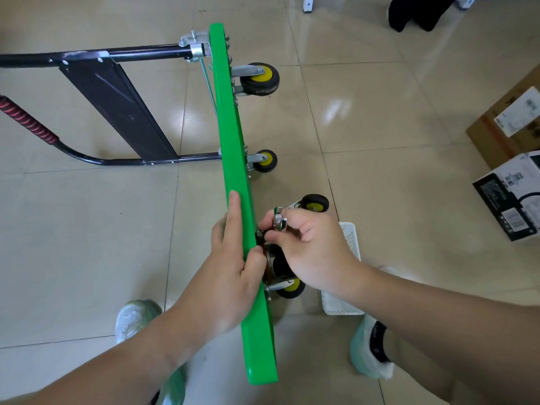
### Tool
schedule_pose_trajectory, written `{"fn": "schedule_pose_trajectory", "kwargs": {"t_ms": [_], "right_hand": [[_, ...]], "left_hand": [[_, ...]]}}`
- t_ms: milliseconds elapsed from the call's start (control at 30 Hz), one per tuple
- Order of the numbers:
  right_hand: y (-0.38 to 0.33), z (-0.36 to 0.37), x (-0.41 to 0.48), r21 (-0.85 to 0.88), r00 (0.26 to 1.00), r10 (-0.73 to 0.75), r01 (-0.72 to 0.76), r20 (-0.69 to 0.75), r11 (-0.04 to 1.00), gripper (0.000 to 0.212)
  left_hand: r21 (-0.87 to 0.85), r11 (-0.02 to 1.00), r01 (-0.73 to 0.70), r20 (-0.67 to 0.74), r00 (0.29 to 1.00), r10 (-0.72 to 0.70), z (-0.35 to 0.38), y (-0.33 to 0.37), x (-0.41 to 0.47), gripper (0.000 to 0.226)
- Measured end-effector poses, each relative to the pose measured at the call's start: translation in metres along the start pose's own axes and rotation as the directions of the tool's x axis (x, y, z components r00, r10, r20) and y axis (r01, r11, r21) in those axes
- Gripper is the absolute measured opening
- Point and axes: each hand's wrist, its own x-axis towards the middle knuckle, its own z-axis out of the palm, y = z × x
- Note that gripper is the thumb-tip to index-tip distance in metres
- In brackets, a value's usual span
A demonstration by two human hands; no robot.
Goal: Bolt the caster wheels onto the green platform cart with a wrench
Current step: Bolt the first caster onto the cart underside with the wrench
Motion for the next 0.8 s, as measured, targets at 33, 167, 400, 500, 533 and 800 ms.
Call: {"fn": "schedule_pose_trajectory", "kwargs": {"t_ms": [33, 167, 400, 500, 533, 800], "right_hand": [[0.001, 0.0, -0.004, 0.017, 1.0, -0.005, 0.005, -0.014, 1.0, 0.033], [0.006, -0.001, -0.011, 0.04, 0.993, 0.01, -0.006, -0.118, 0.999, 0.024], [-0.009, -0.027, 0.0, 0.245, 0.983, 0.069, -0.025, -0.172, 0.969, 0.03], [-0.018, -0.043, 0.016, 0.341, 0.984, 0.099, -0.043, -0.149, 0.939, 0.027], [-0.018, -0.044, 0.021, 0.333, 0.984, 0.119, -0.07, -0.13, 0.94, 0.025], [-0.012, -0.037, 0.064, 0.202, 0.963, 0.267, -0.266, 0.02, 0.943, 0.017]], "left_hand": [[-0.003, 1.0, -0.001, -0.011, 1.0, 0.001, 0.001, 0.0, 0.0, 0.083], [-0.025, 1.0, 0.003, -0.045, 0.999, -0.004, 0.003, 0.001, -0.002, 0.082], [-0.029, 1.0, -0.005, -0.041, 0.999, 0.004, 0.002, 0.003, -0.004, 0.081], [-0.039, 0.999, 0.003, -0.033, 0.999, -0.004, 0.001, 0.005, -0.005, 0.08], [-0.038, 0.999, 0.003, -0.033, 0.999, -0.004, 0.001, 0.006, -0.005, 0.08], [0.001, 1.0, 0.01, -0.012, 1.0, -0.01, 0.001, 0.006, -0.003, 0.082]]}}
